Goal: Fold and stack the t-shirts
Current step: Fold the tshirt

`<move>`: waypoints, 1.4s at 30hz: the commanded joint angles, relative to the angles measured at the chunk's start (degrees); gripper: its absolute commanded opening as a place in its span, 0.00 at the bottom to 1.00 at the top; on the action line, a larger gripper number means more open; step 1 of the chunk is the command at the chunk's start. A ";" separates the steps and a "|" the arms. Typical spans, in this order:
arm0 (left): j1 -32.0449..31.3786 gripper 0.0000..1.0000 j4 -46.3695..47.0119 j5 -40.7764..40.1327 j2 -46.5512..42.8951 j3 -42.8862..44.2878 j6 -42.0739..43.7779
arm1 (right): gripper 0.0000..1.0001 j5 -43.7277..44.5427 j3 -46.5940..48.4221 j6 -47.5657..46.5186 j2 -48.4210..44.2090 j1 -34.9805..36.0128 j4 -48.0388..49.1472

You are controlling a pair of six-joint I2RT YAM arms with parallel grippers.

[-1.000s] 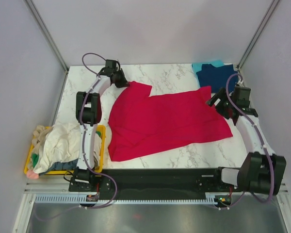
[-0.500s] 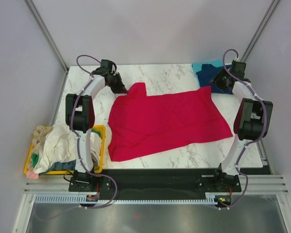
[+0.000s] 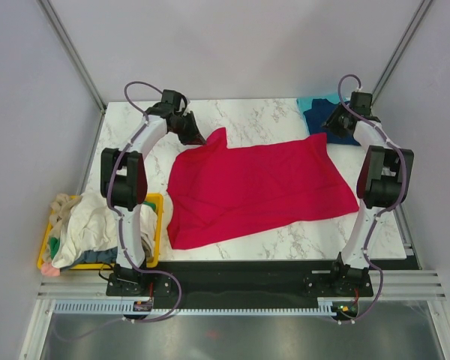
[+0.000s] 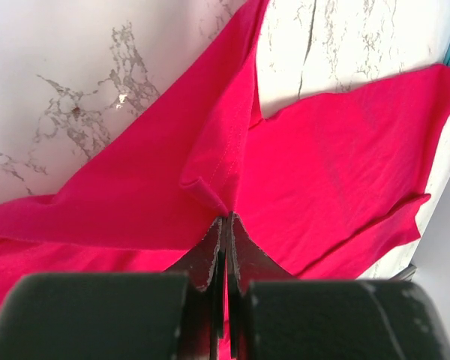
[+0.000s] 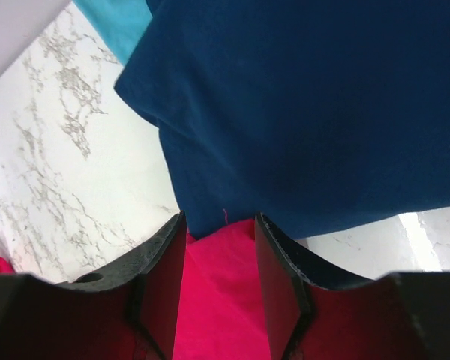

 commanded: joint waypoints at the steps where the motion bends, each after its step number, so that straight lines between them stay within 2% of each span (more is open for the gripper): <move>1: 0.43 0.02 -0.30 1.63 -2.81 -0.14 0.84 | 0.49 1.78 0.82 -0.85 1.85 0.62 -0.45; 11: 0.61 0.02 -0.30 1.89 -2.46 -0.14 0.75 | 0.41 2.57 0.47 -1.03 1.77 1.24 -0.36; 14: 0.78 0.02 -0.30 1.80 -2.29 -0.14 0.66 | 0.31 2.58 -0.24 -1.20 1.15 1.24 -0.36; 15: 0.87 0.02 -0.30 1.80 -2.20 -0.14 0.66 | 0.23 2.66 -0.50 -1.21 0.89 1.24 -0.45; 17: 0.87 0.02 -0.38 1.80 -2.11 -0.14 0.66 | 0.15 2.40 -1.20 -1.38 0.71 1.15 -0.27; 18: 0.87 0.02 -0.30 1.80 -2.11 -0.14 0.66 | 0.07 2.31 -1.46 -1.38 0.45 1.32 -0.18; 20: 0.96 0.02 -0.38 1.72 -2.20 -0.23 0.66 | 0.00 2.22 -2.43 -1.47 0.10 1.32 -0.01; 29: 2.01 0.02 -0.38 0.58 -3.86 -0.31 0.93 | 0.00 2.05 -3.93 -2.00 -5.08 1.24 -0.35; 32: 2.45 0.02 -0.73 -2.23 -7.45 -0.75 1.45 | 0.00 1.43 -3.66 -2.35 -7.98 1.15 -1.58; 36: 4.82 0.02 -0.47 -1.98 -12.38 -4.97 0.40 | 0.00 0.91 -4.54 -2.00 -11.85 0.19 -2.03; 42: 7.63 0.02 -0.03 -4.00 -17.83 -9.45 2.15 | 0.00 -0.24 -5.33 -1.65 -12.65 -1.40 -2.12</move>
